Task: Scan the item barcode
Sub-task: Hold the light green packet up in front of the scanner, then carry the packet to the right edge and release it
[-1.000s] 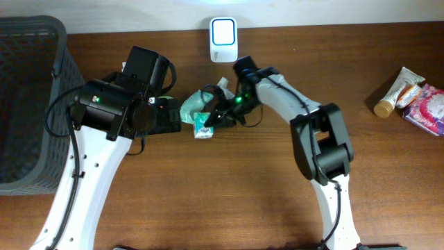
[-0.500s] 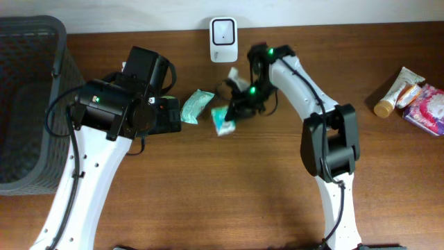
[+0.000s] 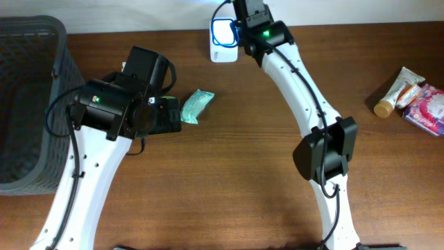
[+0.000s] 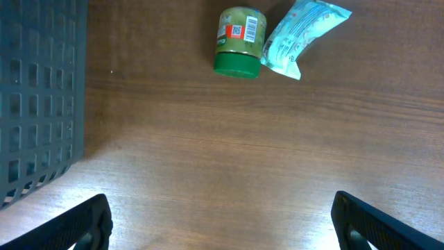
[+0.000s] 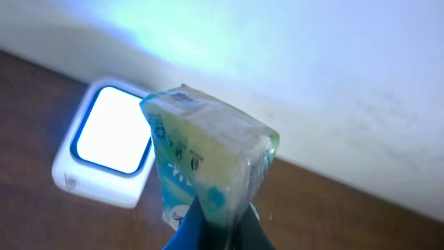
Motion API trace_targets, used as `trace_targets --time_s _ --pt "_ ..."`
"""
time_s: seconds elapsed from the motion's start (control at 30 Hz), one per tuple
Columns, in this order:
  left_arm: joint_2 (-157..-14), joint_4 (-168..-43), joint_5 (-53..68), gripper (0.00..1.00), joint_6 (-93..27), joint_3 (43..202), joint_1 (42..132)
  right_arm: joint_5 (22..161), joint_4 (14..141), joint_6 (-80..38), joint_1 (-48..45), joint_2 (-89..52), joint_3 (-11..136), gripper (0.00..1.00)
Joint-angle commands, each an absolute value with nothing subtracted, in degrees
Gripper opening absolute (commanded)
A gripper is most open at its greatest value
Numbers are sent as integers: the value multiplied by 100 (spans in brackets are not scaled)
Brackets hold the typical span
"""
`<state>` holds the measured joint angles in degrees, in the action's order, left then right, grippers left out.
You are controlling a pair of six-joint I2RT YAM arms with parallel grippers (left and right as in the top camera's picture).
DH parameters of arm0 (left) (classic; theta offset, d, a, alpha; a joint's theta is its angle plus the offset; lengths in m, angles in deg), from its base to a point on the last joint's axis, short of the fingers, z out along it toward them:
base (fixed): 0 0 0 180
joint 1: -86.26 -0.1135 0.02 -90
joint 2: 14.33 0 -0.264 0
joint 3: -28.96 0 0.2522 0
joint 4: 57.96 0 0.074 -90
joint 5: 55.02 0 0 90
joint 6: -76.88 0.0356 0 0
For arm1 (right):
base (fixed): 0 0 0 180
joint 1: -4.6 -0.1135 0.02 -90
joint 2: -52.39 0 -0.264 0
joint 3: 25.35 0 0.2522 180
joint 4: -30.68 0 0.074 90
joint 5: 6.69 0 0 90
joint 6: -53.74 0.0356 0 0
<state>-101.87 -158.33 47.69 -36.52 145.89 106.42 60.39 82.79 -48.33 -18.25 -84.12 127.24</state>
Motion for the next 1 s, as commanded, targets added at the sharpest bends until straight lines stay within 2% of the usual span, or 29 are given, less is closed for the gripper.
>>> trace_targets --time_s 0.0,0.23,0.37,0.53,0.77,0.9,0.97 --pt "-10172 -15837 4828 99 -3641 14583 10633 6063 7837 -5120 -1875 -8781 12650 4" --pt "-10172 -15837 4828 99 -3641 14583 10633 6483 7568 -5544 -1910 -9111 12652 4" --pt "-10172 -15835 4828 99 -3641 14583 10633 5947 7728 -4278 -1598 -8875 12687 4" --pt "-10172 -15837 4828 99 -3641 14583 10633 5932 9039 -2761 -297 -8403 12687 4" --pt "-10174 -15835 4828 99 -3641 14583 10633 5976 11074 -2713 1823 -8386 12678 4" --pt "-10174 -15835 4828 99 -3641 14583 10633 7464 11334 -2715 2795 -8388 12639 4" --pt "-10172 -15837 4828 99 -3641 14583 10633 7733 11433 -2713 3163 -8388 12564 4"
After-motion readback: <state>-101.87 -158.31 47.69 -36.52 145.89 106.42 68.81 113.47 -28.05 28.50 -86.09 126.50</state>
